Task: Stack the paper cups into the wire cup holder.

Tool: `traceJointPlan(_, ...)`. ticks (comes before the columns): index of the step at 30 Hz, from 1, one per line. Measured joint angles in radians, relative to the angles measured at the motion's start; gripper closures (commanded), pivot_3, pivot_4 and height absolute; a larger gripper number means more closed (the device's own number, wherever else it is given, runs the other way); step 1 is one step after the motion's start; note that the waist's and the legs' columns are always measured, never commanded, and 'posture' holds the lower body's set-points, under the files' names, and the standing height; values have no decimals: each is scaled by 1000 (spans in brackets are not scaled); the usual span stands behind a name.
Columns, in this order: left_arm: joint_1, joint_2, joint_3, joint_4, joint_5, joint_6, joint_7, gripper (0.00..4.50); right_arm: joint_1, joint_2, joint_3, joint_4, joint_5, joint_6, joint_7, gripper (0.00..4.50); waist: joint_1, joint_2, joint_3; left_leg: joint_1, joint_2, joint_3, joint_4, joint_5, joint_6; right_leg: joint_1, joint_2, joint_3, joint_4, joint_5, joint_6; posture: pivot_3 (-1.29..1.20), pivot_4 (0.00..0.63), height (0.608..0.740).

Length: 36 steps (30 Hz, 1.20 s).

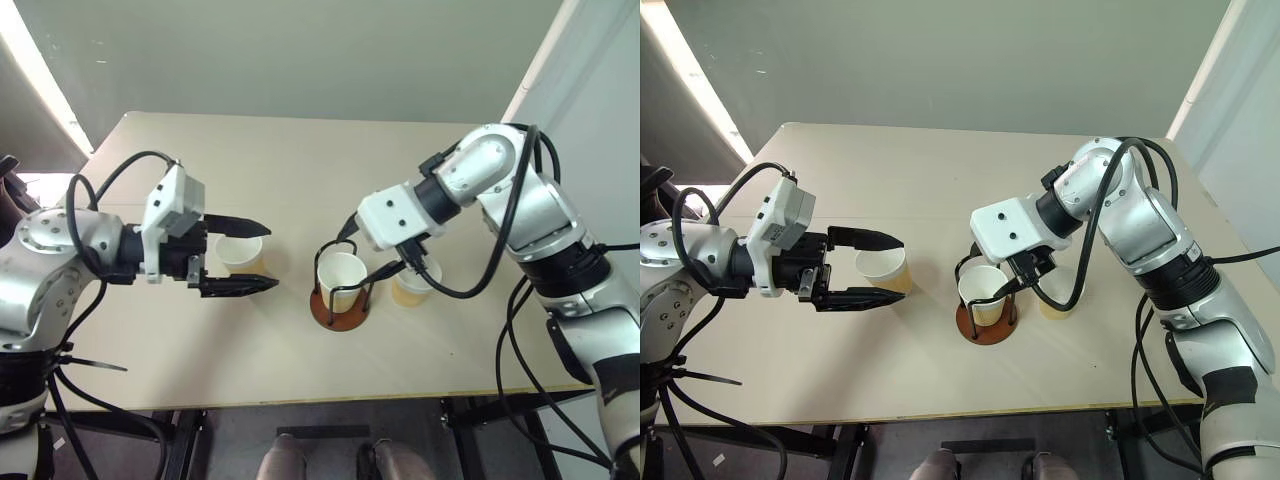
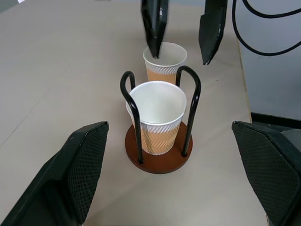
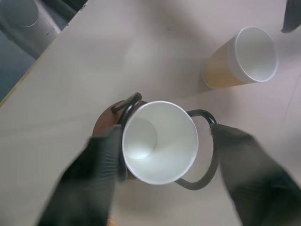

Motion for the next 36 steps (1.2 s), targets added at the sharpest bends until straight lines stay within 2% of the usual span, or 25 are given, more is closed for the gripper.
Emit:
traceJointPlan(4, -12, 29, -56, 0, 139, -55, 53, 0, -11, 31, -65, 22, 62, 88, -26, 1114, 0, 0, 0, 0, 0, 0, 0, 0, 0, 0, 0, 1, 0, 0, -1, 0, 150, 740)
traceJointPlan(10, -7, 73, -153, 13, 360, -203, 82, 0, -92, 61, -206, 16, 241, 306, -51, 1114, 0, 0, 0, 0, -1, 0, -2, 0, 0, -1, 0, 1, -1, -1, -2, 0, 150, 740)
traceJointPlan(18, -30, 75, -277, 68, 569, -324, 77, 0, -102, 44, -226, 17, 275, 356, -67, 1114, 0, 0, 0, -1, 0, -1, -2, 0, 0, -1, 0, 0, -1, -1, -2, 0, 150, 740)
traceJointPlan(26, -50, 53, -352, 144, 709, -402, 76, 0, -103, 27, -225, 16, 277, 366, -59, 1114, 0, 0, 0, -1, 0, -1, -2, 0, 0, -2, 0, 0, -1, 0, -2, 0, 150, 740)
traceJointPlan(36, -61, 12, -360, 207, 766, -449, 60, 0, -103, 20, -225, 9, 277, 385, -58, 1114, 1, 0, 0, -2, 0, -1, -1, 0, 0, -2, 0, 0, -1, 0, -2, 0, 150, 740)
